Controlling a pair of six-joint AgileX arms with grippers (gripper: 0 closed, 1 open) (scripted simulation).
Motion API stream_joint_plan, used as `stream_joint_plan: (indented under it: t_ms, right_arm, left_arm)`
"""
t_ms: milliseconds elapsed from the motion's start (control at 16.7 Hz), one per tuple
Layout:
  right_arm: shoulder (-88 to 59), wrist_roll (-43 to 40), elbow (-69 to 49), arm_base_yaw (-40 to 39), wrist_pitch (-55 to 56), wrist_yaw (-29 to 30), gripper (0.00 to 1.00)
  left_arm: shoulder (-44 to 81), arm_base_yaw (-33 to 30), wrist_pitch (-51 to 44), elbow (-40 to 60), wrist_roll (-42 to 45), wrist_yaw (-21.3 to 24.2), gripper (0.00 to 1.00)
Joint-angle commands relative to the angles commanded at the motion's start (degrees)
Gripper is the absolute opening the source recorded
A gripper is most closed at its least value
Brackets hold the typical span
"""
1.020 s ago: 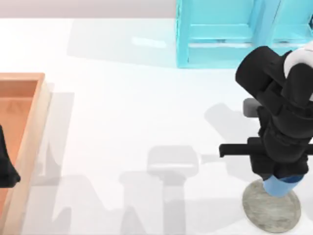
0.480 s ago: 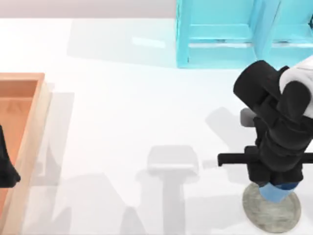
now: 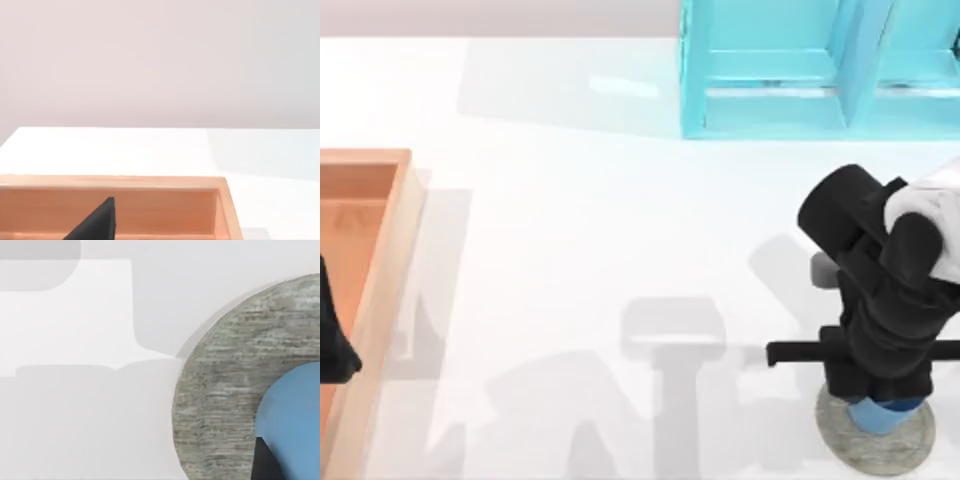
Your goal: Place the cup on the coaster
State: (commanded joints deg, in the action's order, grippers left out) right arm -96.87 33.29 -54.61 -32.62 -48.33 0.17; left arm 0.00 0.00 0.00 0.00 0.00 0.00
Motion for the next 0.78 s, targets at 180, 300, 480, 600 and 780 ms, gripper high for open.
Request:
stream_joint_plan:
  t_ms: [180, 300, 480, 600, 780]
  right_arm:
    - [0.0, 0.0, 0.0, 0.0, 0.0, 0.0, 0.15]
    - [0.0, 0.0, 0.0, 0.0, 0.0, 0.0, 0.3]
    - [0.0, 0.0, 0.0, 0.0, 0.0, 0.0, 0.53]
    - [0.0, 0.0, 0.0, 0.0, 0.0, 0.0, 0.68]
    - [0.0, 0.0, 0.0, 0.0, 0.0, 0.0, 0.9]
  left_arm:
    - [0.0, 0.0, 0.0, 0.0, 0.0, 0.0, 1.0]
    - [0.0, 0.0, 0.0, 0.0, 0.0, 0.0, 1.0]
    - [0.0, 0.0, 0.0, 0.0, 0.0, 0.0, 1.0]
    - [0.0, 0.0, 0.0, 0.0, 0.0, 0.0, 1.0]
    - [0.0, 0.0, 0.0, 0.0, 0.0, 0.0, 1.0]
